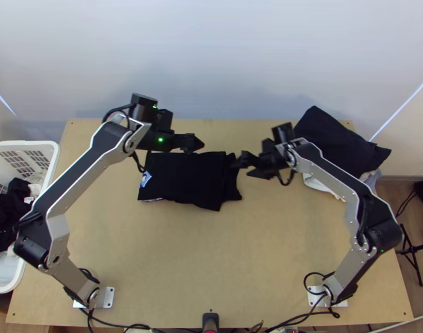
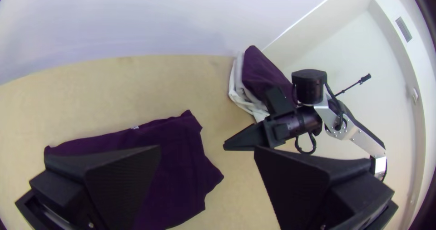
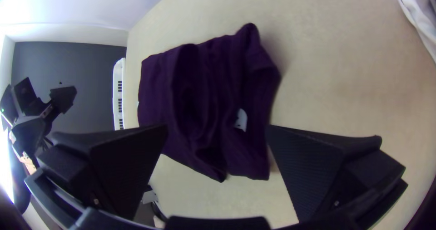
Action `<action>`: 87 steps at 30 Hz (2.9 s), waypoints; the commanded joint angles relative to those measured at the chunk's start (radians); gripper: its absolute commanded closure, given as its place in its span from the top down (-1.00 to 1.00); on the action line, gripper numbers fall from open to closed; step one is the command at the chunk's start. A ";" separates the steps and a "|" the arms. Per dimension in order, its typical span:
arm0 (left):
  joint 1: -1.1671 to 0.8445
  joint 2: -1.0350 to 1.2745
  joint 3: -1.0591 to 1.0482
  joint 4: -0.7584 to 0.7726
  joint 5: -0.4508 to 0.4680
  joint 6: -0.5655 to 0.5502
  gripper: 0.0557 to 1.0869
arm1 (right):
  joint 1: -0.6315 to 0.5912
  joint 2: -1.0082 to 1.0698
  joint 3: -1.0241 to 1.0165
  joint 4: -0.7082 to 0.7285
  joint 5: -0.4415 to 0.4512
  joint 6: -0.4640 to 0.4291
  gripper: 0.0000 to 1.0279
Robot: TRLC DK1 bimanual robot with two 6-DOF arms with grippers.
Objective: Fold the t-shirt
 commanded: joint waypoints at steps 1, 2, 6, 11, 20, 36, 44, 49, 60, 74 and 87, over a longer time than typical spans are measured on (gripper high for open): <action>0.031 -0.037 -0.034 0.001 0.002 0.005 0.92 | 0.106 0.078 0.216 -0.126 0.135 -0.008 0.93; 0.033 -0.037 -0.034 0.001 0.002 0.005 0.92 | 0.123 0.089 0.249 -0.166 0.187 -0.024 0.93; 0.031 -0.037 -0.033 0.009 0.002 0.000 0.93 | 0.172 0.132 0.336 -0.284 0.342 -0.080 0.93; 0.034 -0.037 -0.031 0.015 0.002 -0.002 0.93 | 0.200 0.158 0.333 -0.330 0.453 -0.120 0.93; 0.053 -0.038 -0.026 0.018 0.002 0.006 0.92 | 0.197 0.204 0.298 -0.334 0.451 -0.112 0.93; 0.085 -0.035 -0.034 0.021 0.002 0.015 0.92 | 0.154 0.275 0.296 -0.288 0.212 -0.097 0.93; 0.107 -0.047 -0.052 0.021 0.002 0.025 0.93 | 0.125 0.301 0.295 -0.250 0.184 -0.097 0.93; 0.110 -0.047 -0.052 0.021 0.002 0.023 0.92 | 0.125 0.328 0.298 -0.221 0.135 -0.076 0.93; 0.105 -0.046 -0.052 0.021 0.002 0.009 0.92 | 0.172 0.387 0.333 -0.158 -0.005 -0.033 0.67; 0.122 -0.054 -0.059 0.023 0.003 0.003 0.92 | 0.135 0.229 0.370 -0.129 -0.024 -0.007 -0.94; 0.130 -0.054 -0.060 0.026 0.003 0.003 0.92 | -0.081 0.090 0.608 -0.178 -0.152 0.072 -0.95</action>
